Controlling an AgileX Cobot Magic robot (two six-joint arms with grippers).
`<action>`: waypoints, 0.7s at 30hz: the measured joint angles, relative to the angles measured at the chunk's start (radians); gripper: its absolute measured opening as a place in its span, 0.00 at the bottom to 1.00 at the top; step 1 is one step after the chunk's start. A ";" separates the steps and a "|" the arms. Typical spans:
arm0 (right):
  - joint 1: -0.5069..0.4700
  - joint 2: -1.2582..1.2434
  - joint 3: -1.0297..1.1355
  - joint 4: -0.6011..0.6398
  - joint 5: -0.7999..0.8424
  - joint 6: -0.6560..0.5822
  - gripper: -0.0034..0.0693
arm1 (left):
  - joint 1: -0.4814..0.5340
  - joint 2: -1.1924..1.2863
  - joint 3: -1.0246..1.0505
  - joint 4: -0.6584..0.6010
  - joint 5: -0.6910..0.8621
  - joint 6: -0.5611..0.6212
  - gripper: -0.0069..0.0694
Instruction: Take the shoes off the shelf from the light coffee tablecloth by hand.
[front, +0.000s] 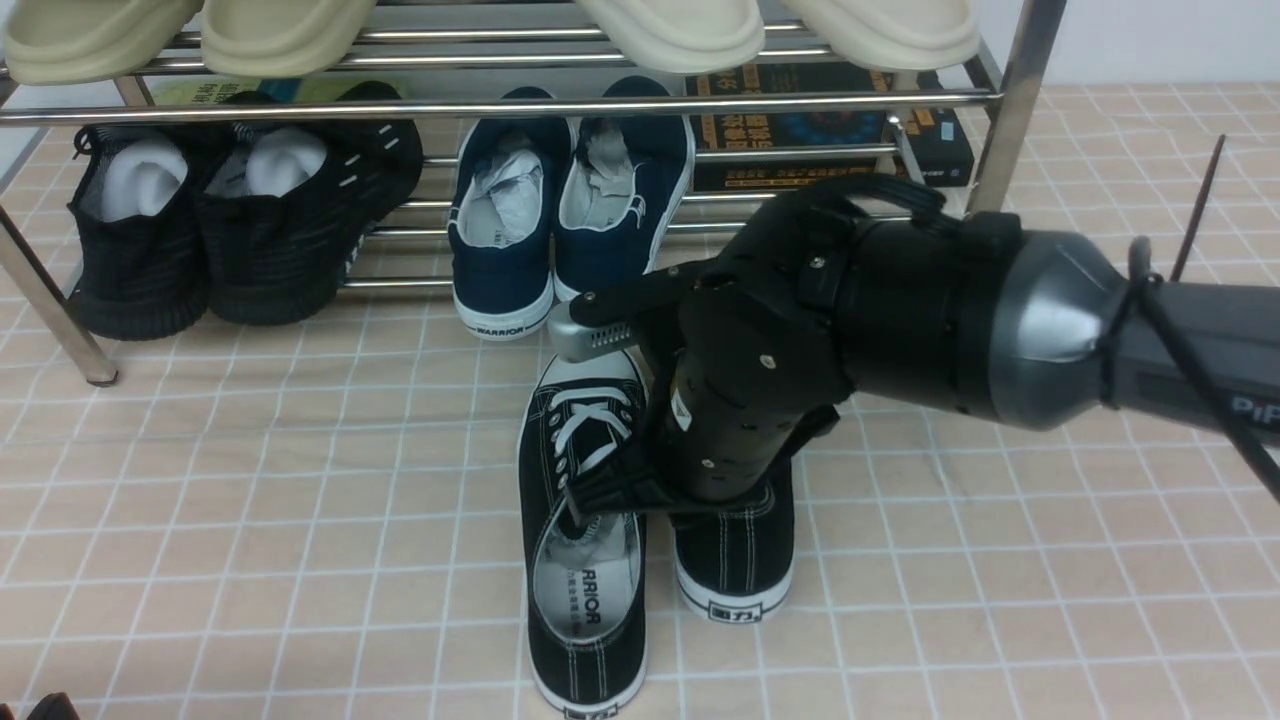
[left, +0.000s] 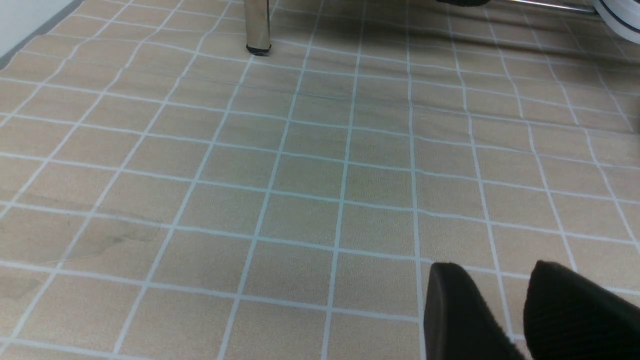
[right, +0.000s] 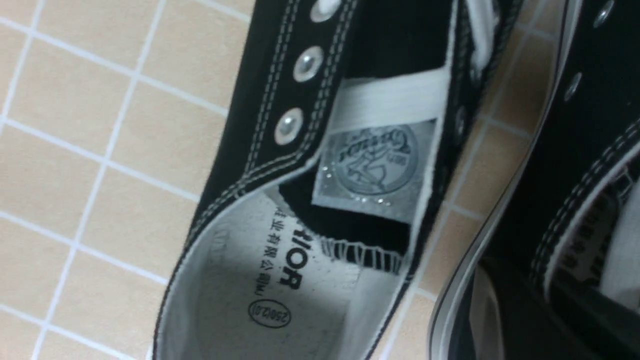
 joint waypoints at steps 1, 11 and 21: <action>0.000 0.000 0.000 0.002 0.000 0.000 0.09 | 0.000 0.000 0.000 0.000 0.000 0.000 0.41; 0.001 0.000 -0.001 0.089 0.031 0.000 0.29 | 0.000 0.000 0.000 0.000 0.000 0.000 0.41; 0.001 -0.064 -0.055 0.095 0.182 -0.099 0.46 | 0.000 0.000 0.000 0.000 0.000 0.000 0.41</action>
